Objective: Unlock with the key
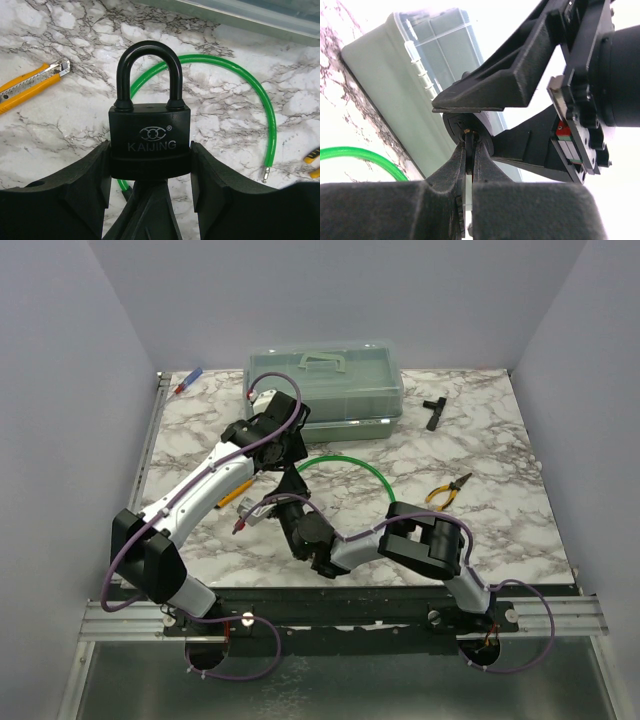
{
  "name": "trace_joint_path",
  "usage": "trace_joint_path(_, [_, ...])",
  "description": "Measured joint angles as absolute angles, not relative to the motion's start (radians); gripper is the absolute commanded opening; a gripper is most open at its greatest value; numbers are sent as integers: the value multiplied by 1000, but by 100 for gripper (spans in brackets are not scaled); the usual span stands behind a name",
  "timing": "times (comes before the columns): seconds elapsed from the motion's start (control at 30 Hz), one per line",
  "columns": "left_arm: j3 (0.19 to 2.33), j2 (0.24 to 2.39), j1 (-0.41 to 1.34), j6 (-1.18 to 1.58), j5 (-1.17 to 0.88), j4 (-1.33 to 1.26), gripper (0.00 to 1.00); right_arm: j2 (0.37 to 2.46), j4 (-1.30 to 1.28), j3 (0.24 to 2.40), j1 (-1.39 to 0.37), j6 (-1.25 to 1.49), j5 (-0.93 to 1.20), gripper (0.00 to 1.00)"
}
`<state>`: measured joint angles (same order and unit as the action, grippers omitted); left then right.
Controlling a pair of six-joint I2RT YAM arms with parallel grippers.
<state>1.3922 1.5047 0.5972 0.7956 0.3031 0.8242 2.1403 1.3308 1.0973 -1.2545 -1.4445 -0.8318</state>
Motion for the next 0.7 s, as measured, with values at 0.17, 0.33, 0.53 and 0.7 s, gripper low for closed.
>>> trace_joint_path(0.17, [1375,1487,597,795,298,803,0,2133,1333,1097,-1254,-1410,-836,0])
trace_joint_path(0.33, [1362,1482,597,796,287,785,0,2132,1339,1095,-1254,-1362,-851,0])
trace_joint_path(0.53, [1340,1444,597,802,255,741,0,2078,1317,1081,-1254,-1213,-876,0])
trace_joint_path(0.7, [1331,1405,597,815,230,708,0,2029,1291,1078,-1254,-1114,-896,0])
